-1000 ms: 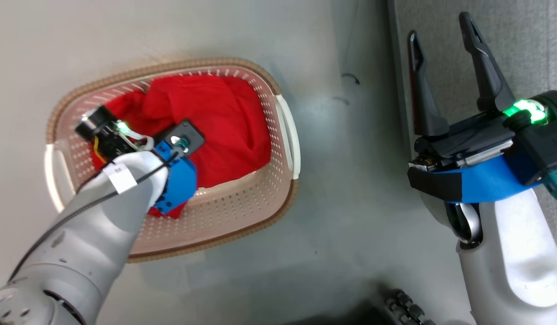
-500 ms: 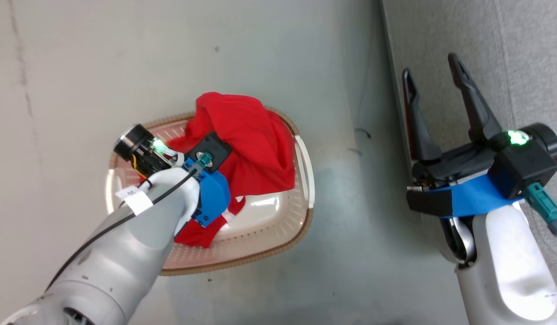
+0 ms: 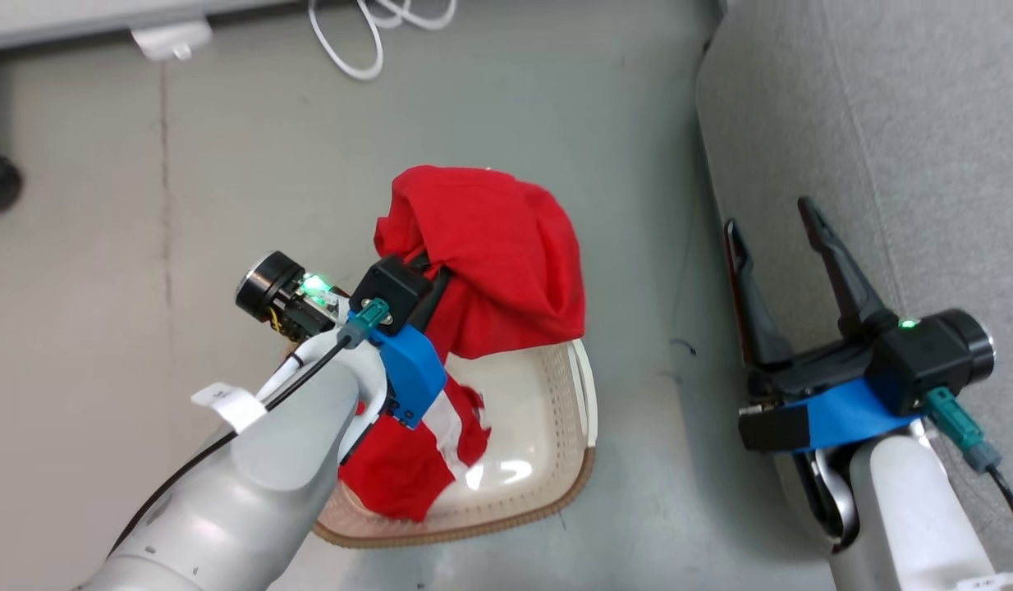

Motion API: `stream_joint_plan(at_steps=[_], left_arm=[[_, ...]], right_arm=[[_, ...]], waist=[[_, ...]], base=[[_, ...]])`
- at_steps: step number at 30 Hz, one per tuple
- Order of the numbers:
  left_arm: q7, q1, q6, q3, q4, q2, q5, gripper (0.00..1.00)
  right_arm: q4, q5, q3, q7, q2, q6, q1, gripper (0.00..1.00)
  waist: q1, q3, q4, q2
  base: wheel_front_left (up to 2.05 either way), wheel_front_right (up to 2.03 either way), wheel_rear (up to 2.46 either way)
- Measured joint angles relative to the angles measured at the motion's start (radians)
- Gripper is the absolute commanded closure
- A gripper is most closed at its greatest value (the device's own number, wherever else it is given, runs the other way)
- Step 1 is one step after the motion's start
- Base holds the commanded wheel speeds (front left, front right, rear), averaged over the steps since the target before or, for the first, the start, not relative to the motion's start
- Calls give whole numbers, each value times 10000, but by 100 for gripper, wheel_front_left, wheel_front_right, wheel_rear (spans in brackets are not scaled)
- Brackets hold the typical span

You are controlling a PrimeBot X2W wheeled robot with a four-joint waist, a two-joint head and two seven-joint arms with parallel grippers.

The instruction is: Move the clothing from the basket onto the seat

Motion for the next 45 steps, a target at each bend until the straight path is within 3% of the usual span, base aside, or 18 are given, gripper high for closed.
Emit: stream_joint_plan(at_steps=[20,37,45], left_arm=[[0,1504,-171,2903,-2909,104,244,100],[0,1957,-284,3141,-3691,-23,412,100],[0,1988,-328,3170,-3751,-21,433,100]], right_arm=[[364,6,-59,0,0,0,1435,0],[357,73,25,0,0,0,1873,0],[-186,-431,784,-2,-4,0,1424,0]], waist=[[-1,-2644,473,0],[0,-3239,722,0],[1,-3239,770,0]], base=[[0,0,0],[0,0,0],[0,0,0]])
